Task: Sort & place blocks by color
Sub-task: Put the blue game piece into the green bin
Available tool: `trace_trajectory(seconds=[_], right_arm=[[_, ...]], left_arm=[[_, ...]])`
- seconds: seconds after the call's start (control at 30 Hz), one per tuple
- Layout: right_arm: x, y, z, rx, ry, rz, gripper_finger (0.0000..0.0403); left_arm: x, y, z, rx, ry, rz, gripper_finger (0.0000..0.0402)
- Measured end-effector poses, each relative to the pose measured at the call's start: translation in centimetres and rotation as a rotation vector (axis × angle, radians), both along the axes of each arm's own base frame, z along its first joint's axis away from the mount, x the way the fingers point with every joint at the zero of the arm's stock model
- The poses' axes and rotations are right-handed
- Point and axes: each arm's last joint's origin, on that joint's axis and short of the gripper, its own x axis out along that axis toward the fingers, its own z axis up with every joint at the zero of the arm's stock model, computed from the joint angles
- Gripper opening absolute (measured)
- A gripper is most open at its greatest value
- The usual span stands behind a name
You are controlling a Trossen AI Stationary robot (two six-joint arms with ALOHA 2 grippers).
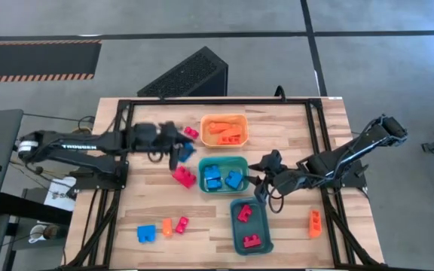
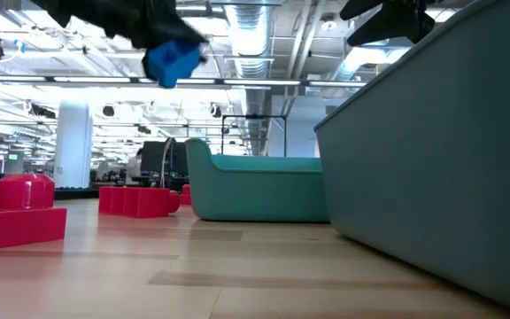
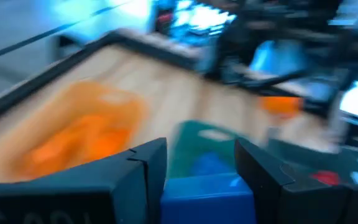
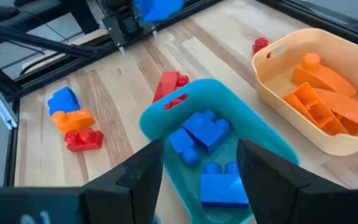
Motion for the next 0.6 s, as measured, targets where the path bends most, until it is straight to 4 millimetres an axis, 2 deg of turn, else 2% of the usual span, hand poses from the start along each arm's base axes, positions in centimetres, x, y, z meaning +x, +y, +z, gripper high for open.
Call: trace_trajectory(seconds=[0.13,0.23,0.47,0.6], right_arm=[[0.1,0.0,0.1,0.005,-0.009,0.000,0.0223],[0.1,0.0,0.1,0.009,-0.013,0.003,0.0224],[0.1,0.1,0.1,0.012,-0.016,0.005,0.0224],[0.1,0.0,0.1,0.011,-0.012,0.005,0.0224]], left_arm=[[2.2,-2.7,-0.9,0.018,-0.046,-0.124,0.0131],[4.0,-3.6,-2.1,0.023,-0.059,-0.159,0.0131],[7.3,-2.9,-5.8,0.004,0.000,-0.186,0.0131],[8.7,-2.9,-6.6,-0.013,-0.010,-0.247,0.0136]])
